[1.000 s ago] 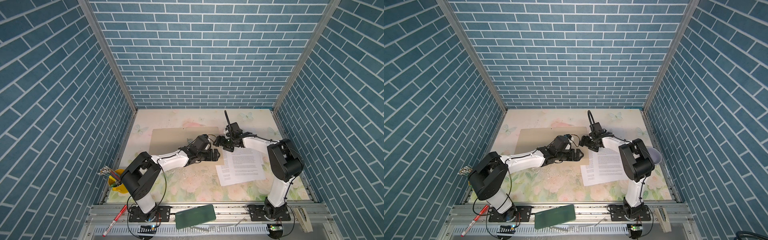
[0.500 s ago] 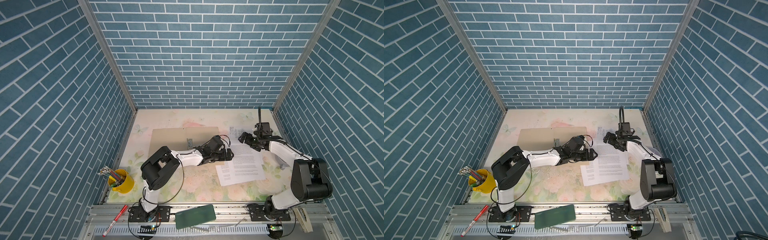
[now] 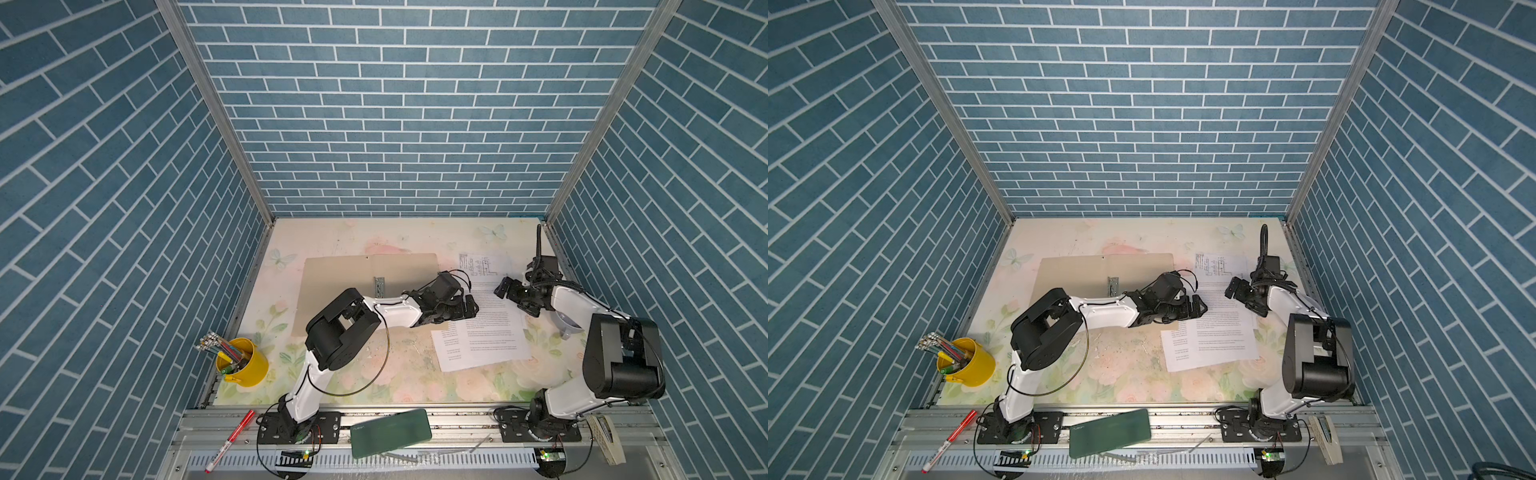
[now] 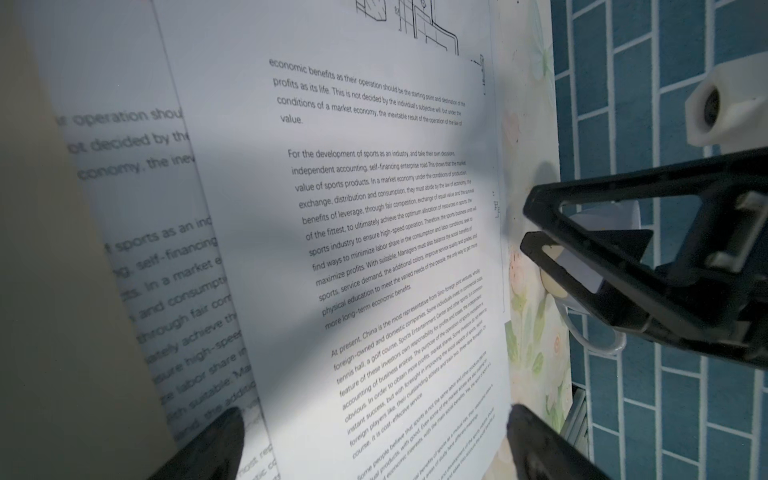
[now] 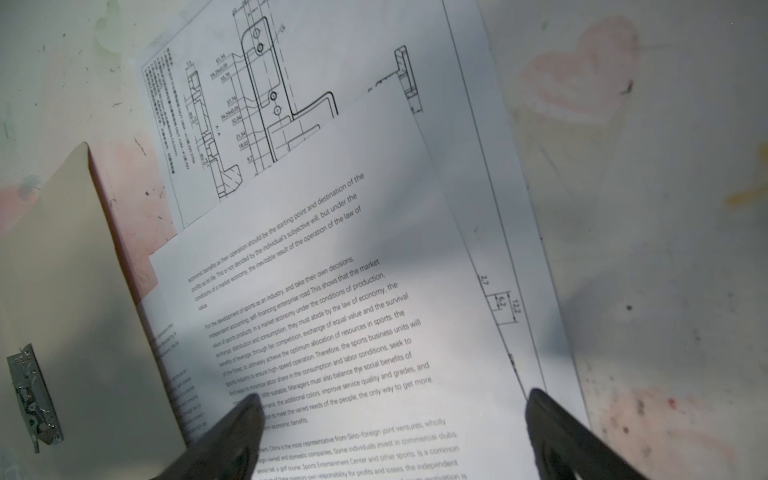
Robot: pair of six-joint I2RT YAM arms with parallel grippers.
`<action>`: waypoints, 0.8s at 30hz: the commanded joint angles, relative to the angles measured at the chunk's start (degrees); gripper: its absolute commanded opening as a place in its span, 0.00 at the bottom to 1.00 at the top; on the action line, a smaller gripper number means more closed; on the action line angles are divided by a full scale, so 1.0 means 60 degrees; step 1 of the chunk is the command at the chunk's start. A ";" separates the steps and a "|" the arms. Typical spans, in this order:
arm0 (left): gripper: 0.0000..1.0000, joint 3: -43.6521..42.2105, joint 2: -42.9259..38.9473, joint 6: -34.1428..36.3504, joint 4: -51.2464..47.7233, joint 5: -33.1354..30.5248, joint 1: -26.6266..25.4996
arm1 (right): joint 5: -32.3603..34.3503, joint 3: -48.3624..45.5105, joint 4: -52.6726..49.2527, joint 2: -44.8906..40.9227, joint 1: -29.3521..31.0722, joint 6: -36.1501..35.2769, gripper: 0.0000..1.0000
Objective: Put the files into the folder
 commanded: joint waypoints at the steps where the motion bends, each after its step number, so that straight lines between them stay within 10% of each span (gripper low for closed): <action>1: 1.00 0.0332 0.0260 -0.0004 -0.0667 -0.0068 -0.0064 | -0.0221 -0.0229 -0.0221 0.0245 -0.0068 -0.0473 0.96; 24: 1.00 -0.0183 0.0333 -0.0874 0.0395 0.0281 -0.0145 | -0.1003 -0.0716 -0.0002 0.0261 -0.0230 -0.0273 0.92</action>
